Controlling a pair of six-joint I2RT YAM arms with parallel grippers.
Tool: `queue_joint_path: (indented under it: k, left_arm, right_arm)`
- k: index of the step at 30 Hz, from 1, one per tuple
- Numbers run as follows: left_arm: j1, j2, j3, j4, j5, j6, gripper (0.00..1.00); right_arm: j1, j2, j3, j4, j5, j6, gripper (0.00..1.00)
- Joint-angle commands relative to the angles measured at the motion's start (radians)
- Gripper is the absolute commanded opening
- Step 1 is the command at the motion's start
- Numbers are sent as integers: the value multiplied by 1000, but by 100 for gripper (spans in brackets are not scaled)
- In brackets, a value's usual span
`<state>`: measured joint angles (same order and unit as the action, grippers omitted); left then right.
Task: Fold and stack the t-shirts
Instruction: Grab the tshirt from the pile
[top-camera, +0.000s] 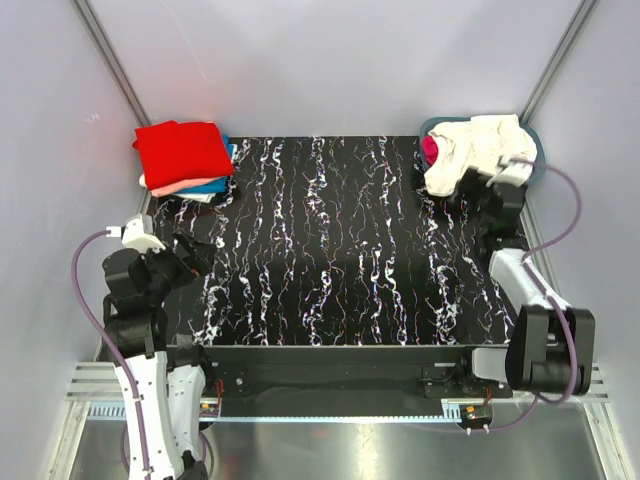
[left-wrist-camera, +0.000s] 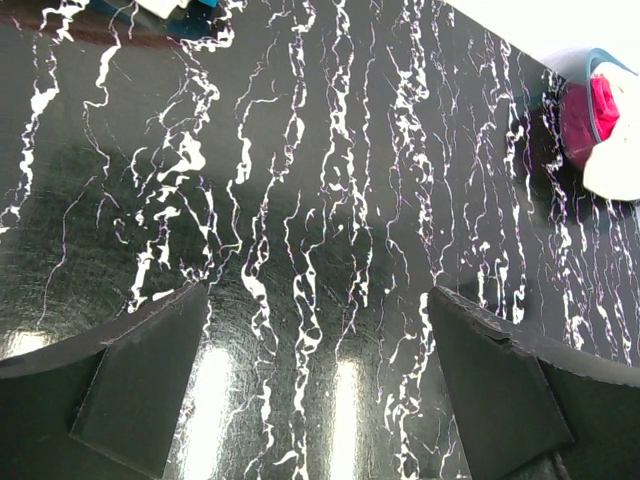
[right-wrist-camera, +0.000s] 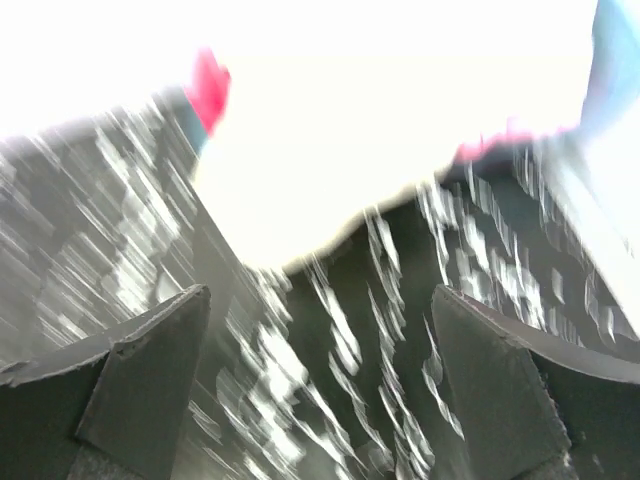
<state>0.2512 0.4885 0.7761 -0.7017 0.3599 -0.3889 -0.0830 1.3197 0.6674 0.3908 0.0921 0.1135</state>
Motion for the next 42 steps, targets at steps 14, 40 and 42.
queue_joint_path:
  k: [14, 40, 42]
  left_arm:
    - [20, -24, 15, 47, 2, 4, 99]
    - [23, -21, 14, 51, 5, 1, 99]
    - [23, -22, 14, 51, 5, 2, 99]
  right_arm:
    - [-17, 372, 768, -863, -45, 328, 100]
    - [-17, 809, 1222, -1015, -17, 342, 28]
    - [-17, 809, 1232, -1026, -37, 339, 9]
